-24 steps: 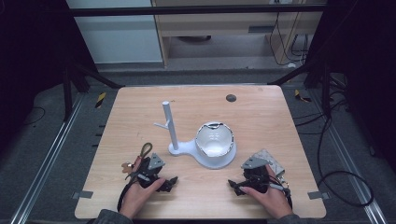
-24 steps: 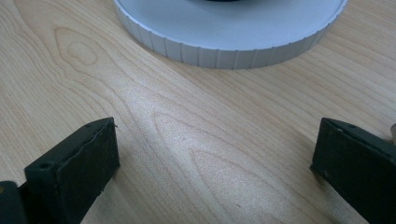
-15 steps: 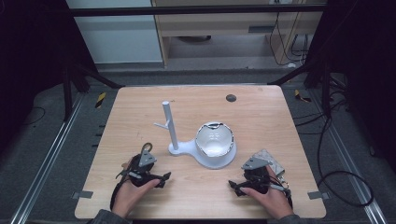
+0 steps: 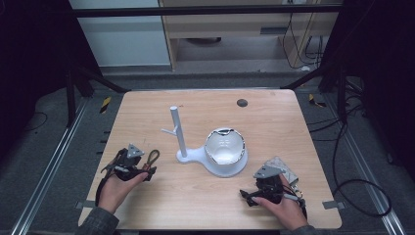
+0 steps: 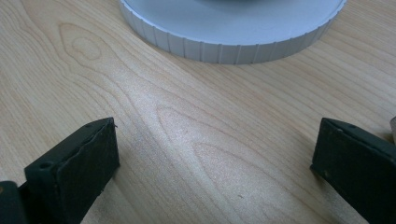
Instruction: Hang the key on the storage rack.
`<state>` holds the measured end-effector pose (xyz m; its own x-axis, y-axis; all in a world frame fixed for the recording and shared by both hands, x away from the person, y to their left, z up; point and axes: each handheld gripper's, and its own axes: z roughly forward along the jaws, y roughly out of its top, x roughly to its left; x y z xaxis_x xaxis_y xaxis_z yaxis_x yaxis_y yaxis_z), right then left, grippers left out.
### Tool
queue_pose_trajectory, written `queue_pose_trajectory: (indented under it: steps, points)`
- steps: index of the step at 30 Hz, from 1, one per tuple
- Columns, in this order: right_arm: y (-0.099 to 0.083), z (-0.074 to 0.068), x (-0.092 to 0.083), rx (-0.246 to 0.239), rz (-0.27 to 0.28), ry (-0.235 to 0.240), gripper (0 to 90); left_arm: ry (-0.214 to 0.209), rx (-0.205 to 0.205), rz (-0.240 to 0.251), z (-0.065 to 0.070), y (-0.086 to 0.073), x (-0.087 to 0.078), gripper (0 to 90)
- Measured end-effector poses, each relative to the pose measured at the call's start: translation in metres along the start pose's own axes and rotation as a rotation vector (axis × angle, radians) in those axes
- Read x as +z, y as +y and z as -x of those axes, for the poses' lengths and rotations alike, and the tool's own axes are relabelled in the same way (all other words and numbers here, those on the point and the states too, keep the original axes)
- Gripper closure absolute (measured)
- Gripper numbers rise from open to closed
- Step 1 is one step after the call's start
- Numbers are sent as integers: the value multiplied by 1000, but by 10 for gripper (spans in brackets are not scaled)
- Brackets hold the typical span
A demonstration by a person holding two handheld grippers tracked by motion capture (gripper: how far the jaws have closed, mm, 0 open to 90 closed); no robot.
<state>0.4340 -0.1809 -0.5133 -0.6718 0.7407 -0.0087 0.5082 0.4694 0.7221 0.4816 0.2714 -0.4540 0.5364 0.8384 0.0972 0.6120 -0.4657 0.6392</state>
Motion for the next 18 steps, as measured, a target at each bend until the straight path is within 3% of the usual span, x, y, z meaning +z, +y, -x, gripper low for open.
queue_pose_trajectory:
  steps: [5, 7, 12, 18]
  points:
    - [0, 0, 0, 0, 0, 0, 5, 18, -14, -29, -13, 4, -4, 300]
    - [0, 0, 0, 1, 0, 0, 4, 2, -19, -54, -16, 5, -3, 330]
    - [0, 0, 0, 0, 0, 0, 5, -3, -2, -101, -16, 9, 1, 359]
    - [0, 0, 0, 0, 0, 0, 5, -21, -6, -122, -15, 11, 3, 389]
